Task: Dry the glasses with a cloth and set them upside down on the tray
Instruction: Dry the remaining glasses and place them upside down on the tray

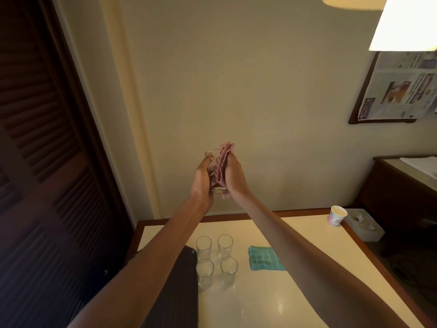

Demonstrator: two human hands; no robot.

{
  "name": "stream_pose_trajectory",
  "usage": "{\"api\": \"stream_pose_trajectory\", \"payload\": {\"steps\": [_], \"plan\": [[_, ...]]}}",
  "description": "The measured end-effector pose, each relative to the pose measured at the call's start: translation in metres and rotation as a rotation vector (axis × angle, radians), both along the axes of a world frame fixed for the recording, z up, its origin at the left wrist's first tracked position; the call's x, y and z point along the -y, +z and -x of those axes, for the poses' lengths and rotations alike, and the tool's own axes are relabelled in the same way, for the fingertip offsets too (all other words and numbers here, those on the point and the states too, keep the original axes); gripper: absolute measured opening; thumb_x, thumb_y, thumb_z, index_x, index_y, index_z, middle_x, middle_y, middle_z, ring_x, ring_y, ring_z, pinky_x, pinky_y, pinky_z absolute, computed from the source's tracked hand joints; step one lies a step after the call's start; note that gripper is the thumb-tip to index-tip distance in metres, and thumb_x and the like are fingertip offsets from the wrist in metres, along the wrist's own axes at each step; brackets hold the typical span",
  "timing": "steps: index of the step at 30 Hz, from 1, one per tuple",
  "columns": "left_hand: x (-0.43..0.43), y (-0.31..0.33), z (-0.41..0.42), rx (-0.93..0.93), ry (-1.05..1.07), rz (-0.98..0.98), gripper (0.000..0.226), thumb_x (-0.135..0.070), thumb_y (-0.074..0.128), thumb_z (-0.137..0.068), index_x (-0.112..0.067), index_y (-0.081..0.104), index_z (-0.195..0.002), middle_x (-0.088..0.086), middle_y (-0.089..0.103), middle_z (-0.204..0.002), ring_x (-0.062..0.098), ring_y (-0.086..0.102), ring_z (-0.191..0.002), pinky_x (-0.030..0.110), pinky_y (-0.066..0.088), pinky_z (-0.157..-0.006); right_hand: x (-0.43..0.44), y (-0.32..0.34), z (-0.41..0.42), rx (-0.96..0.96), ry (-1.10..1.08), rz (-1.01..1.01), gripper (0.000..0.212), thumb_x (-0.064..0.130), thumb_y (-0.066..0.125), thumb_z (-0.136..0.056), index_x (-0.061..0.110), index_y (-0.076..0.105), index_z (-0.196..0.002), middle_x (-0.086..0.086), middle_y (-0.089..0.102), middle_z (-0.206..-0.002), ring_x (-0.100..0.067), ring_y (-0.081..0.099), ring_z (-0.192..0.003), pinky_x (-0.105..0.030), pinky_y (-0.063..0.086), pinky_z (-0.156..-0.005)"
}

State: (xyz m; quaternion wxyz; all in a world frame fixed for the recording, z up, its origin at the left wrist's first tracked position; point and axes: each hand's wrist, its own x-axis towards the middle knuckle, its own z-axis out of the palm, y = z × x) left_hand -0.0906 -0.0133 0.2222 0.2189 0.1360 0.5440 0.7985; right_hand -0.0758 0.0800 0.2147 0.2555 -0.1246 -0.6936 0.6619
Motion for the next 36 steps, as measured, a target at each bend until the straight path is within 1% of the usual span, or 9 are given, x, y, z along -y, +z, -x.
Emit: {"api": "stream_pose_trajectory", "payload": {"steps": [5, 10, 14, 17, 23, 25, 28, 31, 36], "plan": [[-0.003, 0.01, 0.009, 0.113, 0.076, 0.041, 0.053, -0.052, 0.044, -0.107, -0.012, 0.075, -0.119, 0.013, 0.078, -0.109, 0.024, 0.077, -0.094, 0.032, 0.06, -0.073, 0.021, -0.017, -0.017, -0.069, 0.005, -0.168, 0.051, 0.05, 0.03, -0.105, 0.008, 0.052, -0.125, -0.006, 0.07, -0.087, -0.013, 0.073, -0.077, -0.025, 0.057, -0.065], [-0.005, 0.01, 0.006, 0.13, 0.161, 0.098, 0.046, -0.044, 0.042, -0.108, -0.012, 0.075, -0.105, 0.014, 0.077, -0.101, 0.028, 0.073, -0.085, 0.039, 0.059, -0.073, 0.011, -0.009, -0.008, -0.191, -0.06, -0.391, 0.049, 0.047, 0.04, -0.105, 0.01, 0.04, -0.136, -0.005, 0.068, -0.109, -0.011, 0.07, -0.092, -0.026, 0.058, -0.075], [-0.007, 0.014, 0.002, -0.005, 0.134, 0.119, 0.045, -0.042, 0.04, -0.11, -0.014, 0.074, -0.116, 0.016, 0.075, -0.118, 0.033, 0.072, -0.104, 0.049, 0.06, -0.09, -0.006, 0.021, -0.005, -0.064, 0.006, -0.037, 0.066, 0.059, 0.028, -0.104, 0.007, 0.067, -0.095, -0.001, 0.066, -0.067, -0.014, 0.065, -0.058, -0.027, 0.052, -0.055], [-0.009, 0.022, 0.0, -0.088, 0.157, 0.143, 0.057, -0.058, 0.031, -0.108, -0.024, 0.076, -0.11, 0.006, 0.077, -0.112, 0.022, 0.072, -0.1, 0.036, 0.054, -0.079, 0.0, 0.03, 0.0, -0.006, 0.093, 0.299, 0.072, 0.064, 0.03, -0.101, 0.023, 0.077, -0.067, -0.003, 0.073, -0.069, -0.02, 0.071, -0.066, -0.032, 0.057, -0.063], [0.0, 0.027, 0.017, -0.003, 0.254, 0.113, 0.066, -0.062, 0.045, -0.102, -0.004, 0.065, -0.127, 0.014, 0.074, -0.108, 0.03, 0.073, -0.103, 0.04, 0.06, -0.085, 0.03, 0.007, -0.008, -0.003, 0.054, -0.119, 0.057, 0.053, 0.029, -0.105, 0.006, 0.061, -0.103, -0.001, 0.067, -0.069, -0.013, 0.068, -0.062, -0.024, 0.051, -0.056], [0.003, 0.029, 0.014, 0.039, 0.256, 0.112, 0.071, -0.055, 0.036, -0.108, 0.009, 0.061, -0.129, 0.026, 0.071, -0.098, 0.044, 0.07, -0.103, 0.043, 0.059, -0.08, 0.031, 0.008, -0.003, -0.072, -0.025, -0.299, 0.048, 0.048, 0.037, -0.105, 0.007, 0.047, -0.127, -0.006, 0.07, -0.098, -0.012, 0.071, -0.084, -0.022, 0.054, -0.068], [0.005, 0.031, 0.014, 0.093, 0.172, 0.091, 0.062, -0.044, 0.027, -0.113, 0.004, 0.063, -0.13, 0.023, 0.076, -0.107, 0.026, 0.075, -0.085, 0.034, 0.061, -0.069, 0.02, 0.019, 0.012, -0.069, -0.136, -0.492, 0.064, 0.055, 0.039, -0.101, 0.007, 0.036, -0.143, -0.011, 0.06, -0.133, -0.022, 0.061, -0.118, -0.036, 0.051, -0.098], [0.002, 0.034, 0.012, 0.058, 0.188, 0.123, 0.053, -0.041, 0.029, -0.113, -0.01, 0.071, -0.115, 0.018, 0.075, -0.112, 0.025, 0.073, -0.089, 0.043, 0.061, -0.081, 0.007, 0.037, 0.017, 0.009, -0.06, -0.247, 0.063, 0.065, 0.037, -0.098, 0.012, 0.058, -0.125, -0.008, 0.073, -0.11, -0.02, 0.072, -0.096, -0.045, 0.057, -0.091], [-0.006, 0.031, 0.012, -0.056, 0.215, 0.193, 0.076, -0.085, 0.04, -0.087, -0.023, 0.072, -0.116, 0.011, 0.073, -0.118, 0.027, 0.071, -0.106, 0.051, 0.056, -0.097, 0.011, 0.044, 0.009, 0.132, 0.084, 0.214, 0.069, 0.07, 0.028, -0.098, 0.024, 0.072, -0.071, -0.001, 0.071, -0.062, -0.015, 0.069, -0.057, -0.035, 0.058, -0.064]]}}
